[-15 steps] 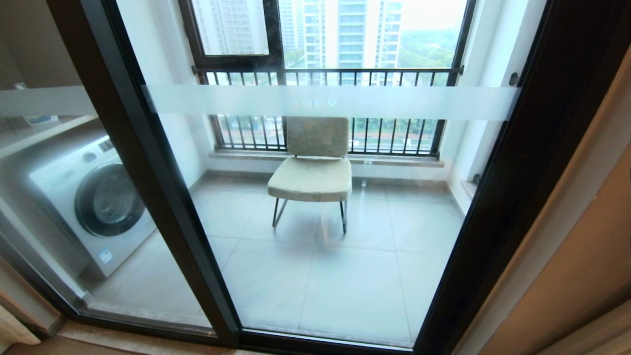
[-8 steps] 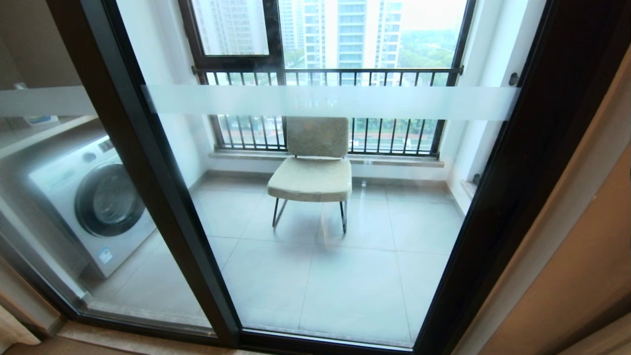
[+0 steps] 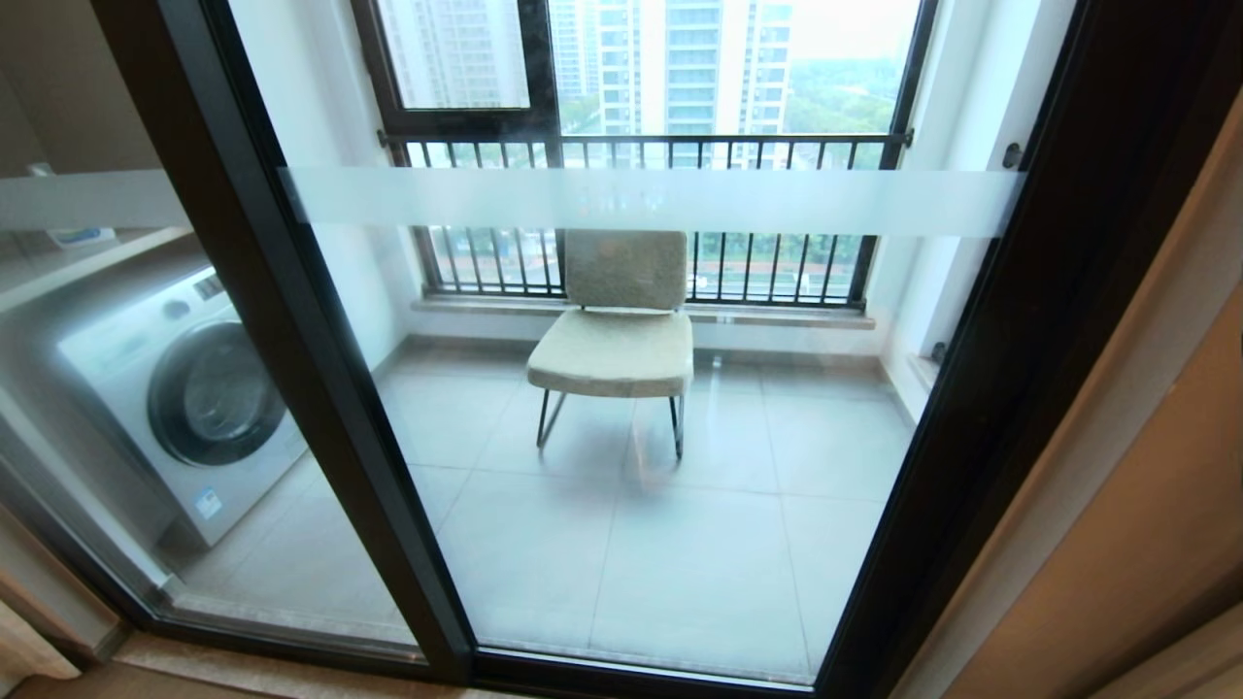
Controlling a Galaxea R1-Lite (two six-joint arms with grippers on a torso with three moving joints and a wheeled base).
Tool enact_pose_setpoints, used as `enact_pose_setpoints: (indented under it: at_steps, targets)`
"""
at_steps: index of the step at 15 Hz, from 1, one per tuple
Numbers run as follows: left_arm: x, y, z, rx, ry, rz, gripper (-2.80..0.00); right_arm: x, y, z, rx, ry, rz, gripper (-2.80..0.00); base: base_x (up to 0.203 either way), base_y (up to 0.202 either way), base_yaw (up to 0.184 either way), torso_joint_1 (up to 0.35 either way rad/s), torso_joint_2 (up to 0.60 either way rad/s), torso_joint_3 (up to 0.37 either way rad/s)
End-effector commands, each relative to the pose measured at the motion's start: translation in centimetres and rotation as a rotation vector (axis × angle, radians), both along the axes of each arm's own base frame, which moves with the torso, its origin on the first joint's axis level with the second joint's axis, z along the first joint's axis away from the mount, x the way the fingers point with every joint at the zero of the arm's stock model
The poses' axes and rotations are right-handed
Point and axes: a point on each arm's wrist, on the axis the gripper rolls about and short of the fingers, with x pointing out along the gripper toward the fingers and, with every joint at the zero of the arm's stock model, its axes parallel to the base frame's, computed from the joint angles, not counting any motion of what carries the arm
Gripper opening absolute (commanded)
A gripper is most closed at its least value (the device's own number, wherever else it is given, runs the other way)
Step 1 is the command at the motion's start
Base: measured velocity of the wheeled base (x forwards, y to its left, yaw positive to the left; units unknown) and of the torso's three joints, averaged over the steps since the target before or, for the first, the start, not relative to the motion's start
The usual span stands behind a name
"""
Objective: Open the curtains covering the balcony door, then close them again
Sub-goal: Pull the inner curtains open on both sides
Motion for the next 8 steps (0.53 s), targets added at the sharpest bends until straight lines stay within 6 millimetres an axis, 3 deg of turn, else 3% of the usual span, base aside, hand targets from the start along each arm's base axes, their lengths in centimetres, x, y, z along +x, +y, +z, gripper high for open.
enact_pose_setpoints:
  at_steps: [1,8]
  targets:
    - [0.0,0.0,0.0,0.0,0.0,0.0,-2.8,-0.8,2.0,0.5,-0.025,0.004,0.035,-2.8,0.0,0.0,0.0,0.0,0.0,0.0]
    - [0.0,0.0,0.0,0.0,0.0,0.001,-2.8,-3.5,7.7,-2.0,0.007,0.074,0.208,-2.8,0.0,0.0,0.0,0.0,0.0,0.0]
